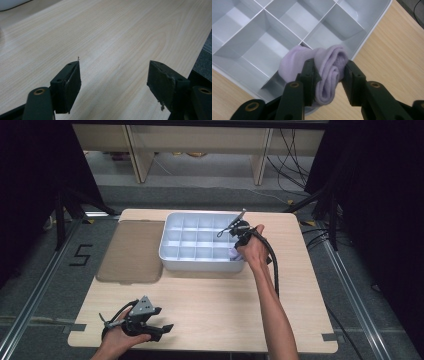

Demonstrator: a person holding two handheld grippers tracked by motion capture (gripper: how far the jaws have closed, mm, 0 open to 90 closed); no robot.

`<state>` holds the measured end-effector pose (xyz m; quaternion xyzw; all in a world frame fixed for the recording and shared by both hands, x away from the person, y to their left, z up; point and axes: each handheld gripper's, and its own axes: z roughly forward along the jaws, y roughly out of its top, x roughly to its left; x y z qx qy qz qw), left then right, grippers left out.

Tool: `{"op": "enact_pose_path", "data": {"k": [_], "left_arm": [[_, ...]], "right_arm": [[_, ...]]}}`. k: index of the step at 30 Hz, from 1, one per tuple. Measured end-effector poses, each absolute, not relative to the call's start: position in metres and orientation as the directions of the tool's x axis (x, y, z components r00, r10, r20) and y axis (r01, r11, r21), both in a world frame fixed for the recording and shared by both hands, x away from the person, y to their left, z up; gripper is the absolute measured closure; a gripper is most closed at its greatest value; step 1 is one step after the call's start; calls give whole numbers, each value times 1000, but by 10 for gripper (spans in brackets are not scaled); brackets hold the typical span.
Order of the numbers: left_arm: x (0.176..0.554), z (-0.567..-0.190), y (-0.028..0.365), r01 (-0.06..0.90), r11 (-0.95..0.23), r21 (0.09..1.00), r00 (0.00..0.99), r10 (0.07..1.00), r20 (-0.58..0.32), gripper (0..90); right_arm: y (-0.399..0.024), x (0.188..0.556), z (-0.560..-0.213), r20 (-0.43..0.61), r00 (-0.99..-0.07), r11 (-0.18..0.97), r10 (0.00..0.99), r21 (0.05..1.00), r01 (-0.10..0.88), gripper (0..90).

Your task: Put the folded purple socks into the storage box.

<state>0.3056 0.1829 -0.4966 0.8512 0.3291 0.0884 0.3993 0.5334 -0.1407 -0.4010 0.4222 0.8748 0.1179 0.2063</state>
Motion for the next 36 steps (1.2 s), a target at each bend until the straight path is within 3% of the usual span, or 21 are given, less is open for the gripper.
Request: {"op": "enact_pose_path", "data": {"k": [11, 16, 19, 23, 28, 36], "left_arm": [[305, -497, 183, 493, -464, 736, 766, 632, -115, 265], [304, -497, 182, 503, -462, 730, 764, 633, -126, 265], [304, -497, 182, 499, -460, 734, 765, 631, -124, 265], [305, -497, 182, 480, -474, 738, 776, 621, -106, 265], [305, -497, 181, 488, -472, 734, 777, 619, -118, 265], [305, -498, 181, 494, -474, 728, 769, 629, -112, 265]], "right_arm": [[-140, 535, -422, -249, -560, 611, 790, 396, 686, 632], [-143, 533, -413, -191, -544, 568, 817, 431, 701, 542], [-146, 532, -405, -154, -543, 544, 826, 472, 694, 543], [-150, 531, -394, -118, -548, 525, 828, 506, 685, 678], [-152, 532, -399, -119, -554, 537, 824, 479, 695, 817], [-143, 536, -427, -109, -573, 559, 812, 423, 713, 866]]}}
